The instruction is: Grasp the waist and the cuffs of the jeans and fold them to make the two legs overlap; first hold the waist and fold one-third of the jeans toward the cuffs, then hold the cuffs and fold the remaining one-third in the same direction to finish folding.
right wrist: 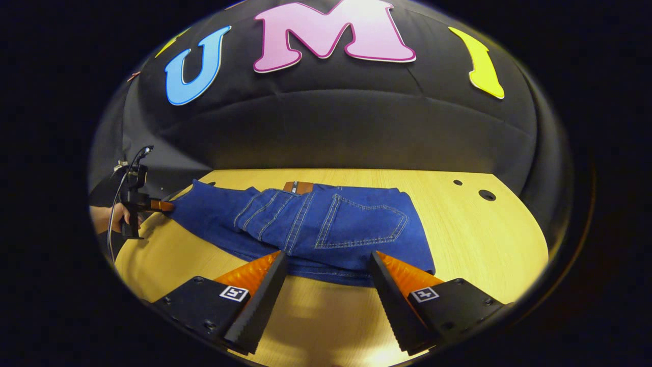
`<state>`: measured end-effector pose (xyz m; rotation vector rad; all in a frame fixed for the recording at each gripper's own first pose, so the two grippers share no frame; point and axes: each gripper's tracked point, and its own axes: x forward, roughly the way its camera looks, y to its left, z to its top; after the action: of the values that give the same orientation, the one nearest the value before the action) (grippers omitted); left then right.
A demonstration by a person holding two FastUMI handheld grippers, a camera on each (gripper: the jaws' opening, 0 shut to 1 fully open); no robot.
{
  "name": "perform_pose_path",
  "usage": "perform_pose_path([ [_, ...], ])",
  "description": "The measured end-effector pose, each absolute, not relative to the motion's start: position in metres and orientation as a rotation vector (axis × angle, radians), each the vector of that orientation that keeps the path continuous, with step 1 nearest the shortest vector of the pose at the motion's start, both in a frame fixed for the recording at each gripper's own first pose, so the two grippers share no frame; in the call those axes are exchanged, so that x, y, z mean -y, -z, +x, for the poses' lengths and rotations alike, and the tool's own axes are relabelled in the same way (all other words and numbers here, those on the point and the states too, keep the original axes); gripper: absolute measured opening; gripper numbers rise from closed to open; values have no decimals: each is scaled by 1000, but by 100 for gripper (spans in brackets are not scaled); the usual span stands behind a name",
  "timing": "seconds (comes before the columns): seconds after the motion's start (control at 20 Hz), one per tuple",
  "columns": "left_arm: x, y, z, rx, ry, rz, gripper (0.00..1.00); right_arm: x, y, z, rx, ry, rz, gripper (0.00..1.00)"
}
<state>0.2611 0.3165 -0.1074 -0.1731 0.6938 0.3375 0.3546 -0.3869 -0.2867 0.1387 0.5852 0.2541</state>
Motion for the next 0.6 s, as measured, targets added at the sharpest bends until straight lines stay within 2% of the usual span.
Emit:
perform_pose_path([
  [0.05, -312, 109, 264, -688, -330, -194, 62, 386, 291, 351, -598, -254, 149, 99],
  [0.15, -309, 108, 265, -679, -348, -207, 35, 384, 299, 344, -621, -252, 161, 99],
  [0.2, -309, 109, 264, -685, -349, -200, 34, 383, 301, 342, -628, -252, 164, 99],
  [0.3, -303, 108, 265, -688, -316, -205, 20, 379, 305, 336, -640, -252, 167, 99],
  [0.35, -303, 105, 269, -677, -303, -218, 20, 376, 305, 333, -647, -252, 169, 99],
  [0.4, -303, 103, 270, -675, -298, -246, 11, 373, 305, 331, -651, -252, 170, 99],
  [0.5, -299, 99, 271, -661, -274, -335, 7, 368, 300, 330, -650, -245, 174, 99],
  [0.55, -301, 96, 271, -658, -262, -375, 7, 366, 295, 331, -646, -240, 178, 94],
  [0.6, -304, 93, 270, -656, -264, -414, 6, 363, 287, 328, -642, -233, 181, 99],
])
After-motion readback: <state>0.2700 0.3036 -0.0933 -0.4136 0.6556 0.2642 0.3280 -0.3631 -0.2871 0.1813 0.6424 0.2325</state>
